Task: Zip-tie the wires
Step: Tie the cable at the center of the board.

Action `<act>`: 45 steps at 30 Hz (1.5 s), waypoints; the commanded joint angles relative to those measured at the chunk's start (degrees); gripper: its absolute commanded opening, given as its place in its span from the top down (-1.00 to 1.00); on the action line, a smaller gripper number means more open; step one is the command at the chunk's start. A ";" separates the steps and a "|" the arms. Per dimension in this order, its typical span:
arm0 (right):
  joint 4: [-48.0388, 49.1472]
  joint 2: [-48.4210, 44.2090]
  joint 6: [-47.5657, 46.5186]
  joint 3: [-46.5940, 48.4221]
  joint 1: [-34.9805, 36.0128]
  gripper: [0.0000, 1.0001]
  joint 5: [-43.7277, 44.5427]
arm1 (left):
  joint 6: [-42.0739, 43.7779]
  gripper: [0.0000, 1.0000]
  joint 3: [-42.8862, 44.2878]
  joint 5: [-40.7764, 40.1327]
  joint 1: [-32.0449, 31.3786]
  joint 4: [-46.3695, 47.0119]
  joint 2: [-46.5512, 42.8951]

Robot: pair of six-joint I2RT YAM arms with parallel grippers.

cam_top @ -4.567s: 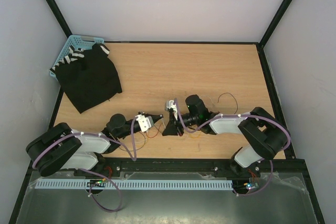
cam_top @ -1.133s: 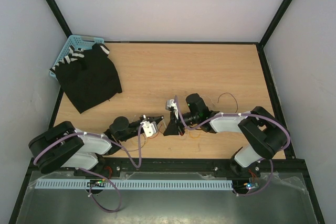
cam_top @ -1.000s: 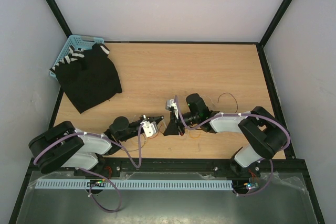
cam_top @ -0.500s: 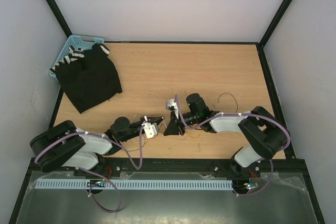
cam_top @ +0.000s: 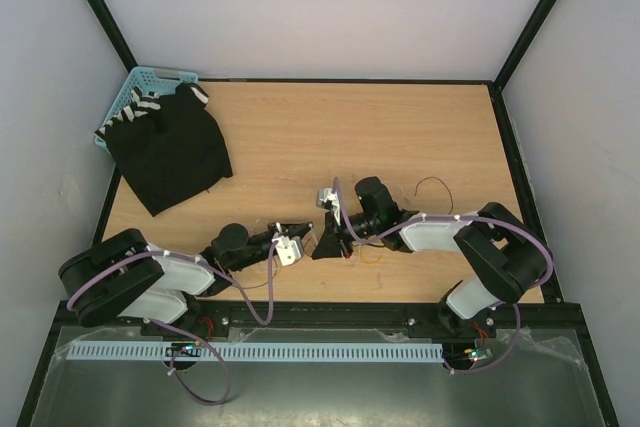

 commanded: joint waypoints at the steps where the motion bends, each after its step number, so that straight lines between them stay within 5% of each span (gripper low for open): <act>1: -2.08 0.21 0.94 1.51 -0.44 1.00 -2.76 | 1.64 1.00 0.31 -0.73 -0.53 2.89 0.44; 45: -9.46 6.06 1.97 9.68 -3.39 1.00 -6.37 | 4.47 1.00 -1.23 -3.18 -2.81 2.91 2.62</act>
